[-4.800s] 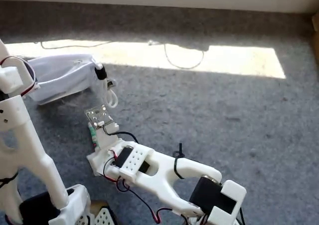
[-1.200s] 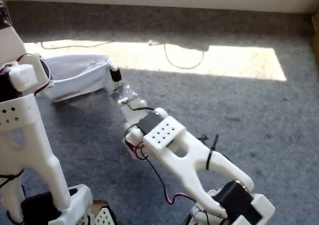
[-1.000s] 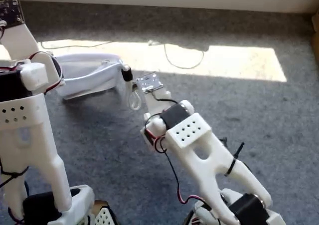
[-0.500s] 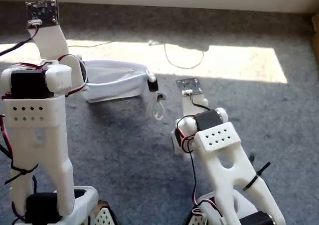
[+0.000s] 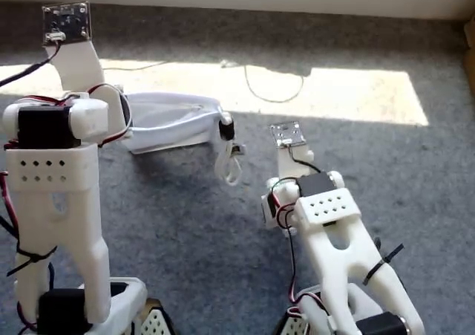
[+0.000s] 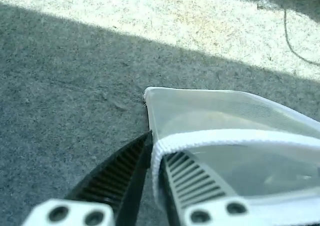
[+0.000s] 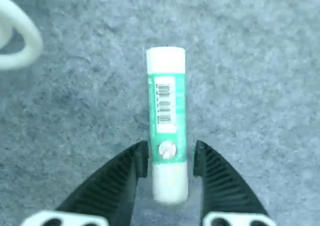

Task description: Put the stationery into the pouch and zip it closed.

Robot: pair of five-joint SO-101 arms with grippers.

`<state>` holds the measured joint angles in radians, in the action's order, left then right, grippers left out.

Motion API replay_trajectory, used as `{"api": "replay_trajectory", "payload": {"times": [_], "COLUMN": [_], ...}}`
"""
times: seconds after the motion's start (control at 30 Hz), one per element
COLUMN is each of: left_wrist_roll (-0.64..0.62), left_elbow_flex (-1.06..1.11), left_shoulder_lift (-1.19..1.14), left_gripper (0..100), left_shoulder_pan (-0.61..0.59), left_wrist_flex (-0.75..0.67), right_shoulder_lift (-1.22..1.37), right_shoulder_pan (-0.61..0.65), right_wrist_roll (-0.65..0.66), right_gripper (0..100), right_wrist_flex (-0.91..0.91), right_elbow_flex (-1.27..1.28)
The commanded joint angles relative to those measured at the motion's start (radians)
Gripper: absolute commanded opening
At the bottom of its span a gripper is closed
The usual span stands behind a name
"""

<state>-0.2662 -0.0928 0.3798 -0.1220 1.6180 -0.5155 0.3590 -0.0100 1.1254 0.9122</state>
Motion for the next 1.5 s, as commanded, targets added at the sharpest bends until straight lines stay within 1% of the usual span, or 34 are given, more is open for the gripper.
{"api": "replay_trajectory", "payload": {"times": [0.0,0.1,0.33,0.7,0.93,1.0,1.07,1.2,1.27,1.37,1.47], "left_wrist_roll": [-0.011,-0.011,-0.008,-0.005,-0.003,-0.003,-0.003,-0.003,-0.003,-0.003,-0.003], "left_elbow_flex": [-0.004,-0.002,-0.001,0.022,0.024,0.024,0.024,0.024,0.024,0.024,0.024], "left_shoulder_lift": [0.012,0.012,0.012,0.012,0.012,0.012,0.012,0.012,0.012,0.012,0.012], "left_gripper": [1,1,1,1,1,1,1,1,1,1,1], "left_shoulder_pan": [0.018,0.016,0.015,0.013,0.013,0.013,0.013,0.012,0.012,0.012,0.012], "left_wrist_flex": [-0.006,-0.006,-0.006,-0.008,-0.008,-0.008,-0.008,-0.008,-0.008,-0.008,-0.008], "right_shoulder_lift": [0.074,0.120,0.200,0.464,0.526,0.542,0.559,0.568,0.567,0.565,0.565], "right_shoulder_pan": [-0.013,-0.012,-0.013,-0.012,-0.012,-0.012,-0.012,-0.012,-0.012,-0.012,-0.012], "right_wrist_roll": [0.005,0.005,0.003,0.002,0.002,0.002,0.002,0.002,0.003,0.003,0.003], "right_gripper": [16.2,16.2,16.2,16.2,16.2,16.2,14.9,7.0,4.2,2.7,2.7], "right_wrist_flex": [-0.018,-0.025,-0.025,-0.025,-0.027,-0.051,-0.101,-0.163,-0.160,-0.156,-0.084], "right_elbow_flex": [-0.010,-0.021,-0.162,-0.372,-0.427,-0.427,-0.426,-0.421,-0.421,-0.421,-0.429]}}
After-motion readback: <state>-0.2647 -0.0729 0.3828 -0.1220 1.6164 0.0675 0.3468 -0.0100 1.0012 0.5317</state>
